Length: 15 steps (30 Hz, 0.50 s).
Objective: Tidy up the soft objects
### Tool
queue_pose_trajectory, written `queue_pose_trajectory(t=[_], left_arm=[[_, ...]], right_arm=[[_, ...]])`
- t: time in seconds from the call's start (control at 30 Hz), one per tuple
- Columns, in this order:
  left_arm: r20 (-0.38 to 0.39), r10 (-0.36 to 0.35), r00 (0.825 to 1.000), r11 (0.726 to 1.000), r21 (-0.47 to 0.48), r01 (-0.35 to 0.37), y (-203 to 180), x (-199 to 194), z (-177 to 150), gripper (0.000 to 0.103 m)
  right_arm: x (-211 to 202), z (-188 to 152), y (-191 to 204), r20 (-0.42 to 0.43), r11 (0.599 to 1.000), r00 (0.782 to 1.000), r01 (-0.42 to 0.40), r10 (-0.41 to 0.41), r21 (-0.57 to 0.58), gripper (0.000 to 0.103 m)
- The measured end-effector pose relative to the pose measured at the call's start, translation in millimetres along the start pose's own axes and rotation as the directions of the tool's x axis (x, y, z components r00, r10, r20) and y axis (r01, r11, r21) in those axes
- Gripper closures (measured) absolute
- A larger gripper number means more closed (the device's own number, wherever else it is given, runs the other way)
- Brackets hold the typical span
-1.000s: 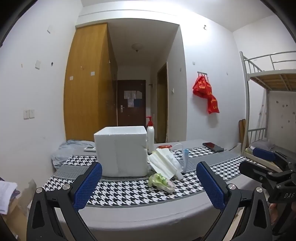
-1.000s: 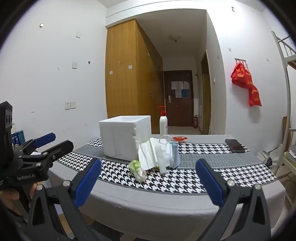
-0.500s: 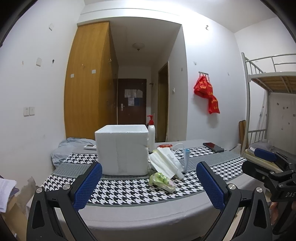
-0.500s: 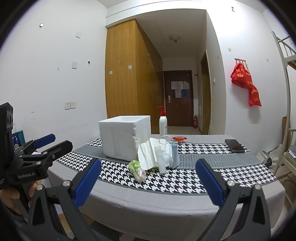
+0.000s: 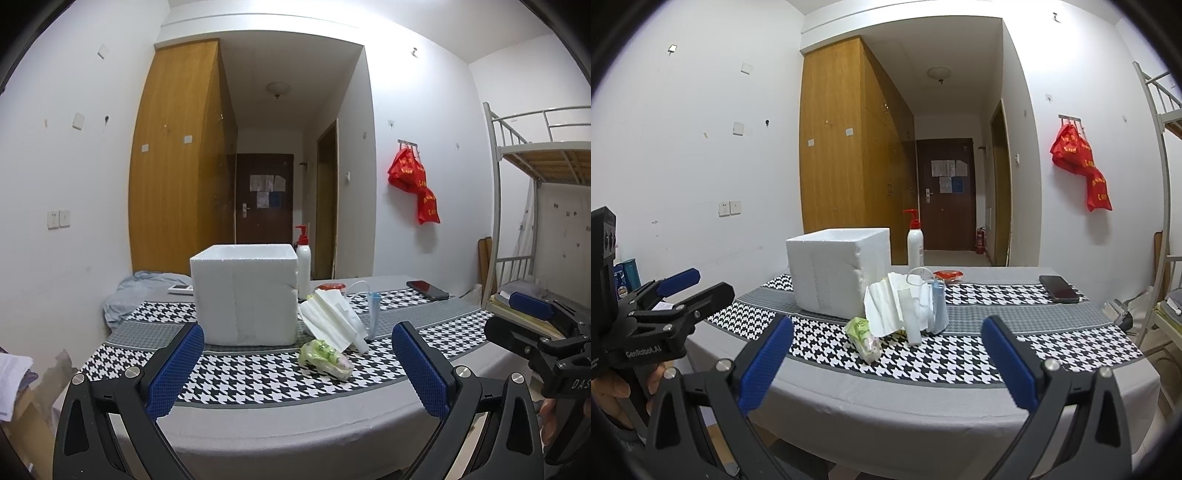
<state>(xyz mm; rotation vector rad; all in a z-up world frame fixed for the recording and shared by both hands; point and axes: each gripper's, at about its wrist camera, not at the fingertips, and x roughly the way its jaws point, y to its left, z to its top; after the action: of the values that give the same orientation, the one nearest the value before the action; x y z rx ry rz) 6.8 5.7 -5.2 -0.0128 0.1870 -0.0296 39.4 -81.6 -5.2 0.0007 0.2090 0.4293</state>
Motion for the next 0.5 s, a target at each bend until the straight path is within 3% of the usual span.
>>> queue_pose_trajectory(t=[0.5], left_arm=[[-0.011,-0.006,1.000,1.000,0.000,0.006,3.4,4.1,-0.4,0.001]], right_arm=[[10.3,0.6,0.7,-0.022,1.000,1.000,-0.002,0.002,0.000,0.000]])
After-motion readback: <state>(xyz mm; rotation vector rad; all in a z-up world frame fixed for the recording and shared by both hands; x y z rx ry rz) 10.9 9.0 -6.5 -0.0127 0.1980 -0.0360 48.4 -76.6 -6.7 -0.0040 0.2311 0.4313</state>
